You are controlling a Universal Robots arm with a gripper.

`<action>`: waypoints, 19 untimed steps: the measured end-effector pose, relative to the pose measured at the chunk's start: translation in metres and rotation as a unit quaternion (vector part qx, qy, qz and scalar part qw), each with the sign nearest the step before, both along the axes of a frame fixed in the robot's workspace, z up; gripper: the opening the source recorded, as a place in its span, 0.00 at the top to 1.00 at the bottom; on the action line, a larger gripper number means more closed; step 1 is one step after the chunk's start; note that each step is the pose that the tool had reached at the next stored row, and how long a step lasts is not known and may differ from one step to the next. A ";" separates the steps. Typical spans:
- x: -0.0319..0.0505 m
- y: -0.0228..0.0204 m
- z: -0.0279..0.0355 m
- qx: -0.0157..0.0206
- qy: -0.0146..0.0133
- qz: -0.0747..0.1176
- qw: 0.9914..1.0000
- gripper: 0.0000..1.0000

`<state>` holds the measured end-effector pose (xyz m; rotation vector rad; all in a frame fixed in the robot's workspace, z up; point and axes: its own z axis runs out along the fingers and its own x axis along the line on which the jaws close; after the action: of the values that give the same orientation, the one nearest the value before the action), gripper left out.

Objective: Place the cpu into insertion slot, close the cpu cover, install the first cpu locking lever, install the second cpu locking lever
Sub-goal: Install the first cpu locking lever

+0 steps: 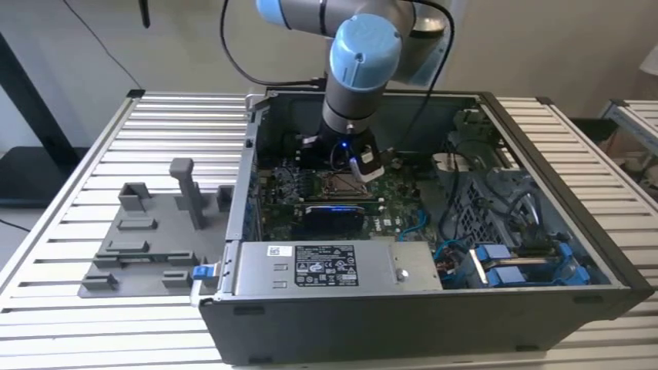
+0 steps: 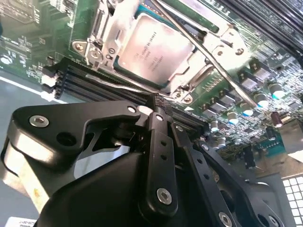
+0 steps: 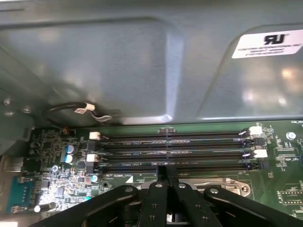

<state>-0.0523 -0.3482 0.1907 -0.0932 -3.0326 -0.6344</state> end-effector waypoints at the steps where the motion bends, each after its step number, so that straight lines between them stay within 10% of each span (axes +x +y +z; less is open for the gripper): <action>1: 0.0013 0.0000 -0.0002 0.000 0.000 0.000 1.000 0.89; 19: 0.0244 -0.0003 -0.0038 0.000 0.000 0.000 1.000 0.89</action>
<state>-0.0279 -0.3485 0.1869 -0.0933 -3.0326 -0.6346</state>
